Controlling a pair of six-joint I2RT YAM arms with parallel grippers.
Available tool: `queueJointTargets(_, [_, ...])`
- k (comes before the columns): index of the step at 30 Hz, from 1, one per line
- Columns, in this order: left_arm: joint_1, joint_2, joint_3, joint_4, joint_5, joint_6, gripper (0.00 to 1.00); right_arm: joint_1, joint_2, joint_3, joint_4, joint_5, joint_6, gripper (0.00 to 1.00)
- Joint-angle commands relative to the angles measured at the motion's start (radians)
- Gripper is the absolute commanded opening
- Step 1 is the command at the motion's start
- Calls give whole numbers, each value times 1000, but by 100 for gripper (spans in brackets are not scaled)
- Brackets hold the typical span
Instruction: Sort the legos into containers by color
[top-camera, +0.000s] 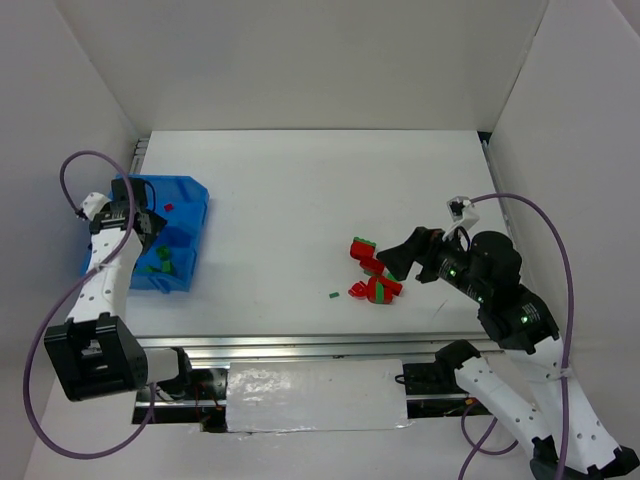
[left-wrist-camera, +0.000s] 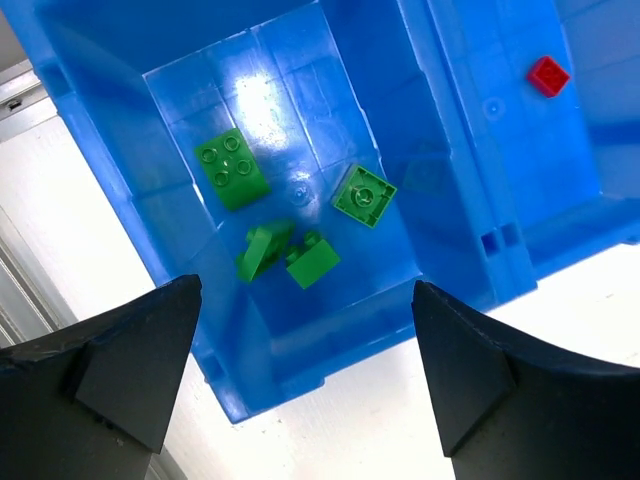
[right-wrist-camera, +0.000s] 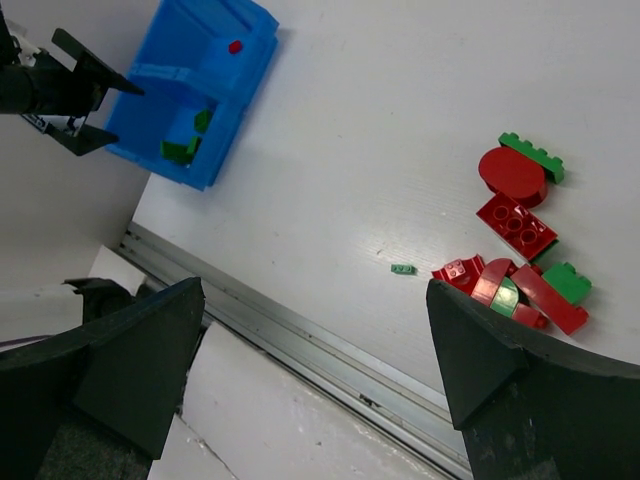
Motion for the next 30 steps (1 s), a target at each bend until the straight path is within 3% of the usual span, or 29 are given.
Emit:
queueJointTargets(1, [-2, -50, 14, -7, 28, 35, 99, 7, -17, 14, 28, 5, -23, 100])
queueJointTargets(4, [-112, -132, -38, 122, 112, 124, 99, 7, -29, 32, -2, 42, -42, 100])
queueJointTargets(5, [-277, -152, -55, 169, 103, 121, 99, 7, -28, 41, -12, 54, -45, 100])
queueJointTargets(7, [-492, -134, -37, 121, -24, -5, 100, 8, -31, 55, -27, 76, -42, 100])
queueJointTargets(8, [-679, -109, -22, 90, -119, -44, 99, 7, -37, 57, -25, 76, -40, 100])
queueJointTargets(11, [-949, 40, 50, 17, -193, -155, 100, 7, -51, 71, -39, 82, -26, 100])
queueJointTargets(13, [-1089, 164, 102, 76, -167, -86, 100, 7, -60, 84, -65, 97, -17, 100])
queueJointTargets(15, [-1165, 277, 136, 153, -156, 70, 99, 7, -74, 89, -84, 104, -17, 100])
queueJointTargets(18, [-1201, 424, 236, 84, -118, 25, 100, 7, -97, 80, -96, 117, -20, 100])
queueJointTargets(20, [-1236, 463, 235, 144, -62, 80, 100, 7, -97, 77, -102, 111, -26, 100])
queueJointTargets(25, [-1340, 459, 169, 407, 75, 475, 100, 7, -100, 55, -91, 59, -45, 100])
queueJointTargets(27, [-1349, 407, 78, 550, 136, 639, 99, 7, -97, 51, -84, 41, -49, 100])
queueJointTargets(30, [-1305, 374, 35, 609, 201, 742, 100, 7, -92, 51, -79, 27, -49, 100])
